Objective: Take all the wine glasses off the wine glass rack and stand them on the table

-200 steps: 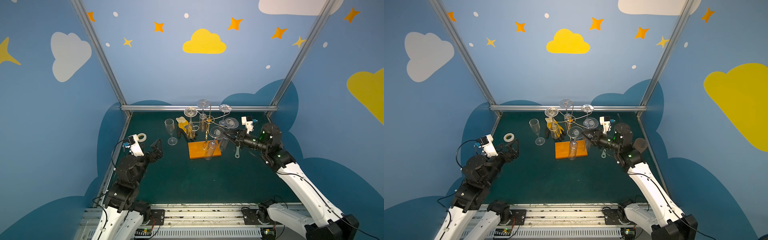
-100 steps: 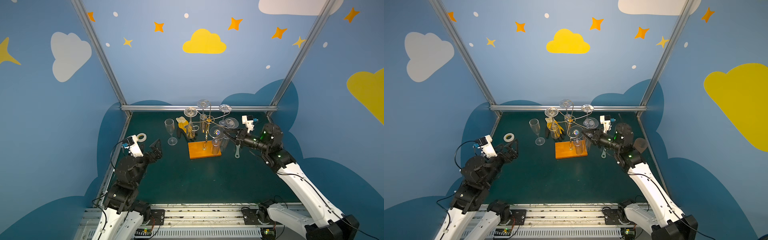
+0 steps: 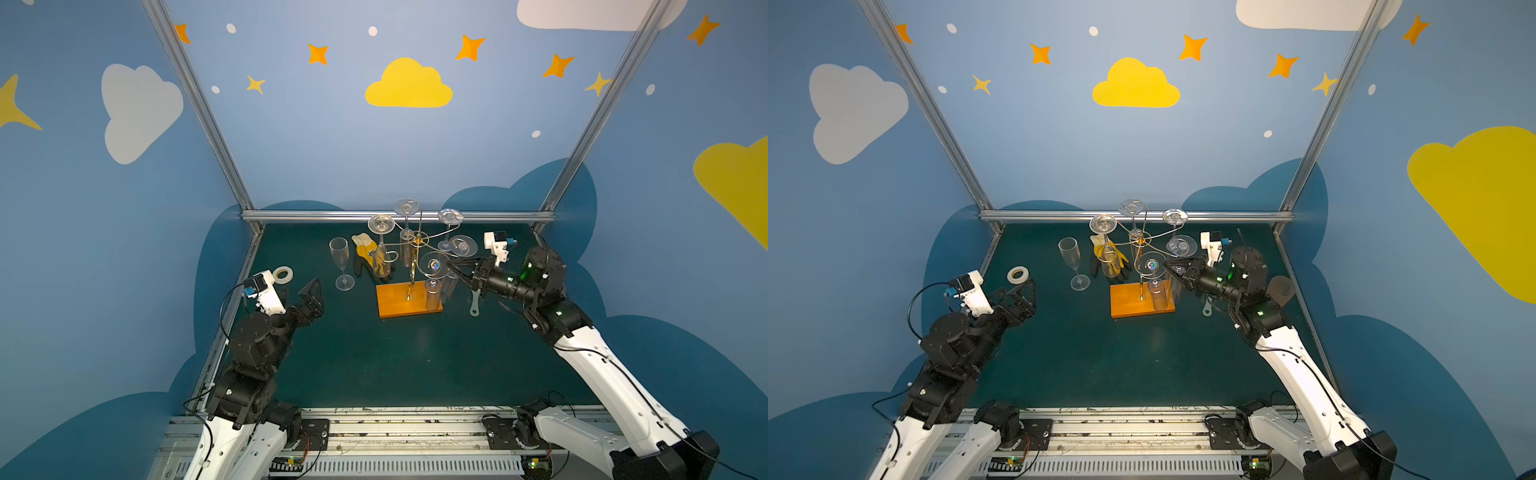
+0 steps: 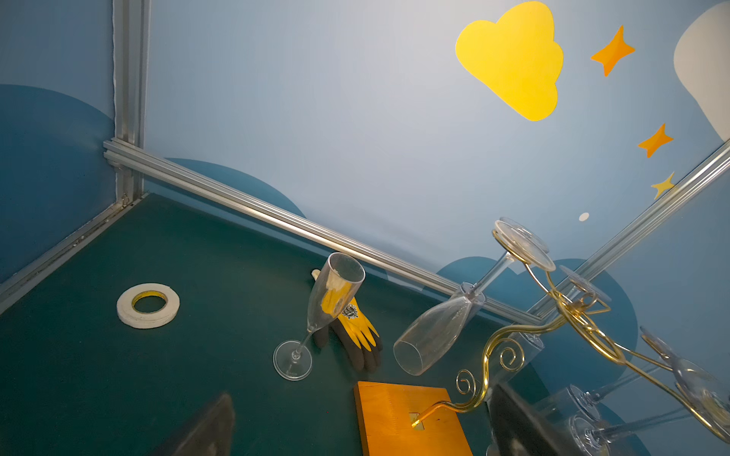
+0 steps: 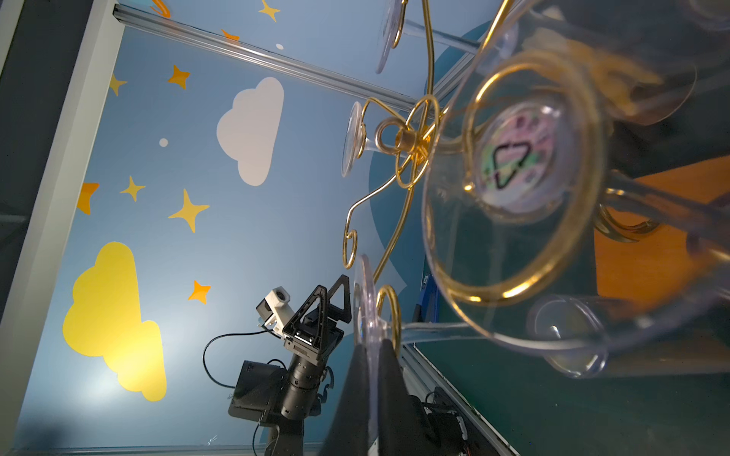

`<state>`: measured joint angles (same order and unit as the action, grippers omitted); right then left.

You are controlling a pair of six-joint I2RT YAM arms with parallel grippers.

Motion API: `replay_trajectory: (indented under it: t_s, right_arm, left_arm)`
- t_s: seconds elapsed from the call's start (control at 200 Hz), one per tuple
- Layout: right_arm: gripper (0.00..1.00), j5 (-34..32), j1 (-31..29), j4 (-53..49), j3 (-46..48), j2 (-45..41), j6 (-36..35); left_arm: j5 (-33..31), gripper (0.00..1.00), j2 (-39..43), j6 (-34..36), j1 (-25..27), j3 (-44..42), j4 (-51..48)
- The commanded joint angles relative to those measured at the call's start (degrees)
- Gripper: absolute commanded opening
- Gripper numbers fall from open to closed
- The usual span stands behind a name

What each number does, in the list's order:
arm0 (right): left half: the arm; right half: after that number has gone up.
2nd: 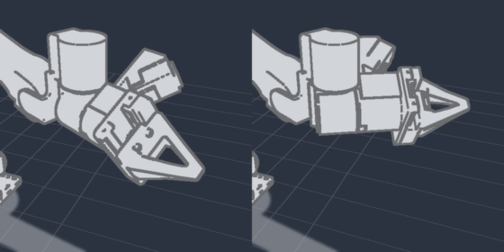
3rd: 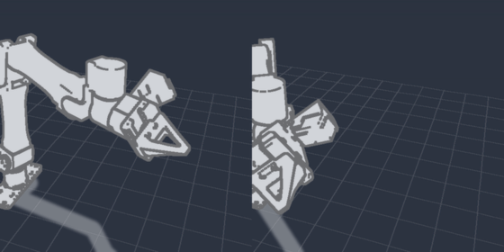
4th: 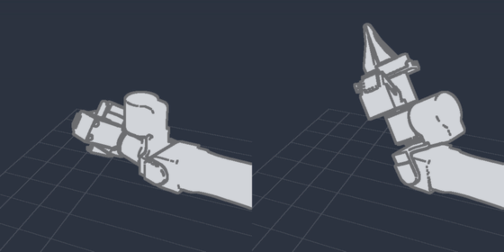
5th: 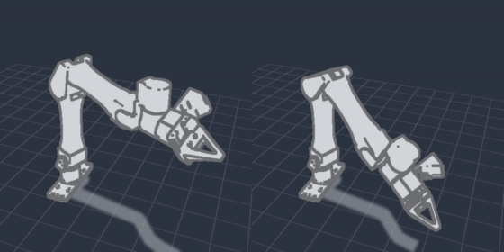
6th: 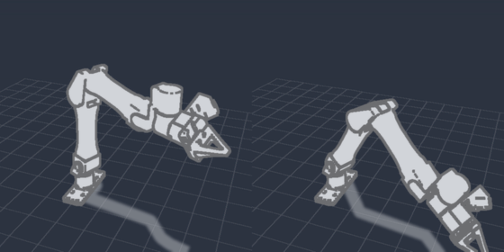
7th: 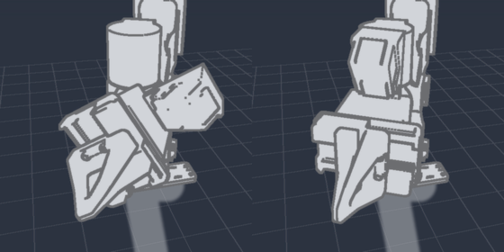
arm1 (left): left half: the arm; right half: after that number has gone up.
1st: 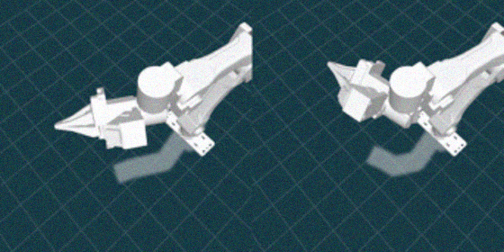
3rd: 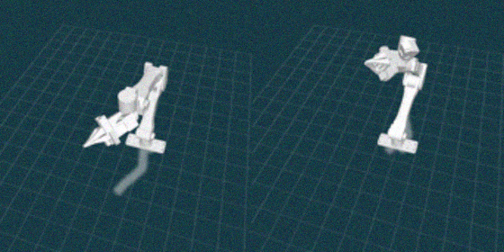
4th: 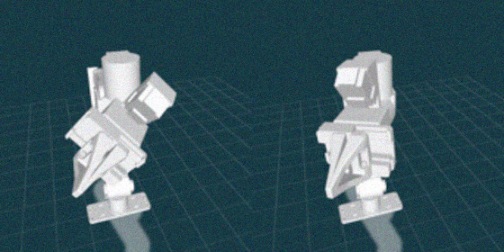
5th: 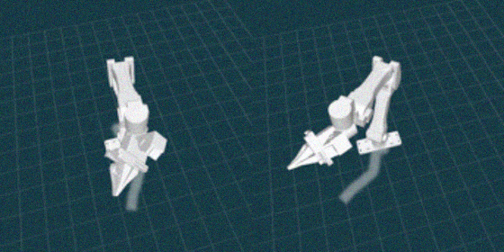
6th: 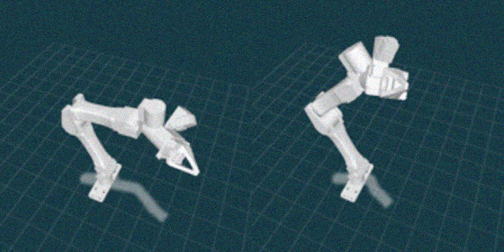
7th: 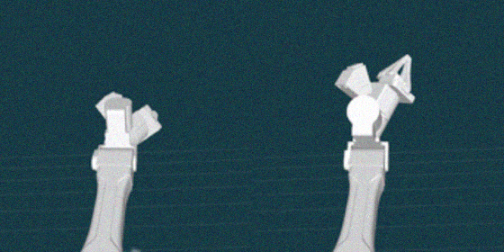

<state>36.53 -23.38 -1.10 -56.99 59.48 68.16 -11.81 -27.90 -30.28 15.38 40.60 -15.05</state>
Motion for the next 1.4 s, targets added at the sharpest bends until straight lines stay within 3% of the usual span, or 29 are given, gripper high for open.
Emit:
replay_trajectory:
  t_s: [0.0,1.021,1.397]
  right_arm:
    - [0.0,-1.0,-0.26,-0.84,0.73,-0.76,1.45]
    - [0.0,-0.92,-0.39,3.21,-0.62,-1.39,12.73]
    - [0.0,-2.92,-5.03,3.06,-3.68,-0.65,13.06]
  left_arm:
    - [-0.48,0.99,0.12,-0.2,-0.26,-0.34,0.51]
    - [-0.93,0.99,1.27,-0.04,-0.39,-1.16,-0.26]
    - [-0.96,0.99,1.47,0.24,-0.35,-1.24,-0.44]
